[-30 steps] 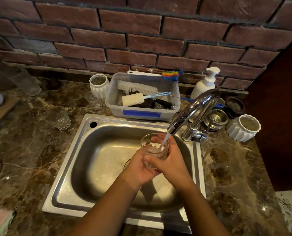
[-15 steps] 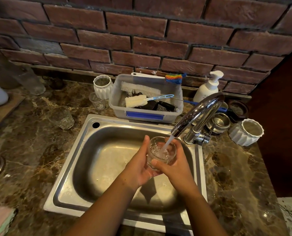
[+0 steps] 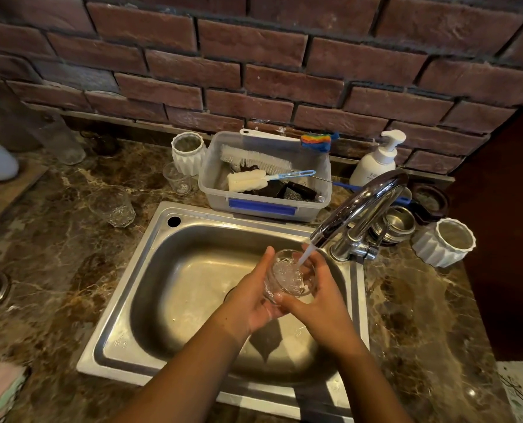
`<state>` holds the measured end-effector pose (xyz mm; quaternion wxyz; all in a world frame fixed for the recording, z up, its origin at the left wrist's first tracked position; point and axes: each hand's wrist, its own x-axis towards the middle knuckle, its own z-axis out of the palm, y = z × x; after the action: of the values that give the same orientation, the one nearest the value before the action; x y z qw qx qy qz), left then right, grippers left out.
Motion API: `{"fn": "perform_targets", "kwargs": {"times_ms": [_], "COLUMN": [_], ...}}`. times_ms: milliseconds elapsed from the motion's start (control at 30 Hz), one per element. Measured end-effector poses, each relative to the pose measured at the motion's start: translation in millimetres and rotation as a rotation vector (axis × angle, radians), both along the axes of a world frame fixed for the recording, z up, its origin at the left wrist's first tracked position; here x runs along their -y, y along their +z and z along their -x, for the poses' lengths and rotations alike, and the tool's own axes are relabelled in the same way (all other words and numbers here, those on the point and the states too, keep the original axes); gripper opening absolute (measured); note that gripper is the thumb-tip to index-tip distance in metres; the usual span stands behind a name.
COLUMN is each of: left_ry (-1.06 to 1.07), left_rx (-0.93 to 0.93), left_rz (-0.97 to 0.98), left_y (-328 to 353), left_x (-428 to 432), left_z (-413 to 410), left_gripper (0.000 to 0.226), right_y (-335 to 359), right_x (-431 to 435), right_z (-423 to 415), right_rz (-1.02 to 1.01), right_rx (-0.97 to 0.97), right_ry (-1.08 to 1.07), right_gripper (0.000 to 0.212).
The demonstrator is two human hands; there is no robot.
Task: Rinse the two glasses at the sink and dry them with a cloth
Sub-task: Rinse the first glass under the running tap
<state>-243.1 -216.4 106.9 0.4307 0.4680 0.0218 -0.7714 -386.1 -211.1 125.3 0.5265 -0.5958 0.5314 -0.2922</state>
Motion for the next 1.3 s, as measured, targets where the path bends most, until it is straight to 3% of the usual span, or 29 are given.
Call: {"fn": "perform_targets", "kwargs": {"times_ms": [100,267,333,400,533,633,733,900,1000,1100,1200,1300], "left_ry": [0.013,0.007,0.015,0.004,0.008,0.009,0.027,-0.236,-0.24,-0.108,-0.032,-0.037], "left_rx": [0.056,0.201,0.299,0.399,0.668,0.867,0.842,0.554,0.511,0.718,0.883,0.918], "left_rz": [0.034,0.089,0.112,0.157,0.272,0.419,0.471,0.109,0.055,0.195,0.459,0.559], "left_y": [0.3,-3.8,-6.3,-5.8,-4.2,-7.8,-12.7,15.8,23.9,17.2,5.0,-1.0], "left_x": [-0.9,-1.5,-0.6,-0.8,-0.1,-7.9,-10.7,5.2,7.7,6.7,-0.8,-7.1], "left_z": [-2.2,-3.1,-1.4,1.2,8.0,10.7,8.6,4.0,7.1,18.1,20.0,13.9], "left_gripper": [0.051,0.052,0.065,0.073,0.037,0.017,0.017,0.028,0.033,0.027,0.024,0.023], "right_y": [-0.6,0.0,-1.1,-3.6,-8.4,-8.3,-12.2,-12.8,-7.9,-11.6,-11.9,-9.9], "right_x": [-0.4,-7.2,-9.7,-10.8,-6.3,1.3,3.7,2.6,0.4,3.4,8.8,12.7], "right_z": [2.9,-1.3,-5.1,-9.3,-17.3,-22.5,-24.3,-13.5,-6.9,-14.3,-23.3,-26.9], "right_rz": [0.089,0.272,0.294,0.15,-0.118,-0.195,-0.225,-0.186,-0.134,-0.179,-0.274,-0.298], "right_rx": [-0.077,-0.329,-0.358,-0.268,-0.042,0.014,0.062,0.128,0.091,0.114,0.176,0.212], "right_ry": [-0.035,-0.008,-0.014,-0.013,-0.063,-0.092,-0.162,-0.171,-0.113,-0.195,-0.325,-0.341], "right_gripper": [0.084,0.068,0.072,0.083,0.068,0.058,0.057,0.05,0.06,0.052,0.04,0.03]}}
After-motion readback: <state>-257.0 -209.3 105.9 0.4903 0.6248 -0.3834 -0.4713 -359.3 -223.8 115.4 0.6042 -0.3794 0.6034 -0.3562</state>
